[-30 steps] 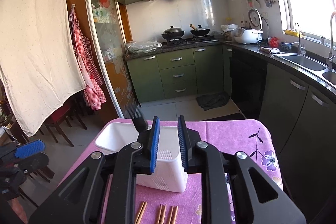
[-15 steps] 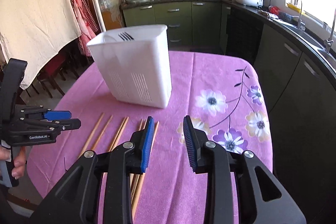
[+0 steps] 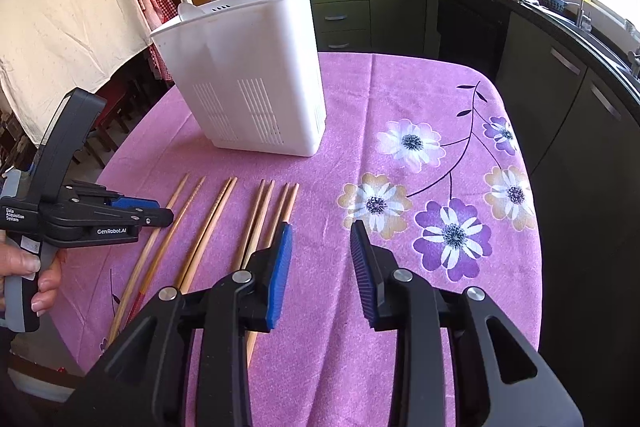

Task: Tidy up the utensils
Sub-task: 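Grasp a single wooden chopstick with the left gripper and lift it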

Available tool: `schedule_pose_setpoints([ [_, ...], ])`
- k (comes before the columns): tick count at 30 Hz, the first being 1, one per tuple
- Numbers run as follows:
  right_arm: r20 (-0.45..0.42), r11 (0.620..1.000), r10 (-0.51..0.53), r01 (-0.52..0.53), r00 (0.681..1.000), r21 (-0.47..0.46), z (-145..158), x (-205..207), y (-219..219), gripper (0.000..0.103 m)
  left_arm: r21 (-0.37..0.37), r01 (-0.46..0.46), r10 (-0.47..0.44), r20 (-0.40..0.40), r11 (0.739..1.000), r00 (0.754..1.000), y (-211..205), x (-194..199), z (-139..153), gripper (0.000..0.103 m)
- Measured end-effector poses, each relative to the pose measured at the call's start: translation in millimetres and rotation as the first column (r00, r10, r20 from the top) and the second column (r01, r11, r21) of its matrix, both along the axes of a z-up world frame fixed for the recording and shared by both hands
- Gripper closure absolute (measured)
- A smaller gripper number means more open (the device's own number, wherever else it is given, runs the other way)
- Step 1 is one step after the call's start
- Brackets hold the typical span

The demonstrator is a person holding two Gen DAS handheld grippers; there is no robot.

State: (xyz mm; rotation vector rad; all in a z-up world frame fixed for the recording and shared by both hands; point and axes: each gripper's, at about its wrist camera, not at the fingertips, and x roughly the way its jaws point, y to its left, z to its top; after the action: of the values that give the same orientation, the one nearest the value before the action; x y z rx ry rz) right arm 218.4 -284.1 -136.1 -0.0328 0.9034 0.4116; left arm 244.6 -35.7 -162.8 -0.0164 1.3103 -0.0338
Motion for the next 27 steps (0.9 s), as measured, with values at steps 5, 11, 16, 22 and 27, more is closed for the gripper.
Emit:
schedule_pose_setpoints([
  [5, -0.011, 1.000, 0.002, -0.002, 1.000, -0.002, -2.5, 1.0, 0.1, 0.072, 0.034, 0.007, -0.007, -0.001, 0.999, 1.000, -5.0, -0.8, -2.2, 0.091],
  [11, -0.032, 1.000, 0.019, -0.019, 0.999, -0.011, -5.4, 1.6, 3.9, 0.071, 0.005, 0.000, 0.000, 0.011, 1.000, 1.000, -5.7, -5.3, -1.1, 0.096],
  [16, -0.091, 0.999, 0.038, -0.039, 0.995, -0.011, -12.2, 11.3, 9.0, 0.071, -0.007, 0.001, 0.000, 0.108, 1.000, 0.994, 3.7, -24.8, 26.5, 0.097],
  [22, -0.217, 0.997, 0.074, -0.071, 0.973, 0.025, -29.6, 32.5, 20.9, 0.074, -0.011, 0.007, -0.004, 0.267, 1.000, 0.964, 13.0, -56.4, 74.2, 0.097],
  [27, -0.290, 0.997, 0.078, -0.077, 0.954, 0.014, -43.9, 49.5, 34.4, 0.089, -0.005, 0.013, -0.011, 0.366, 1.000, 0.931, 19.7, -75.6, 103.0, 0.097],
])
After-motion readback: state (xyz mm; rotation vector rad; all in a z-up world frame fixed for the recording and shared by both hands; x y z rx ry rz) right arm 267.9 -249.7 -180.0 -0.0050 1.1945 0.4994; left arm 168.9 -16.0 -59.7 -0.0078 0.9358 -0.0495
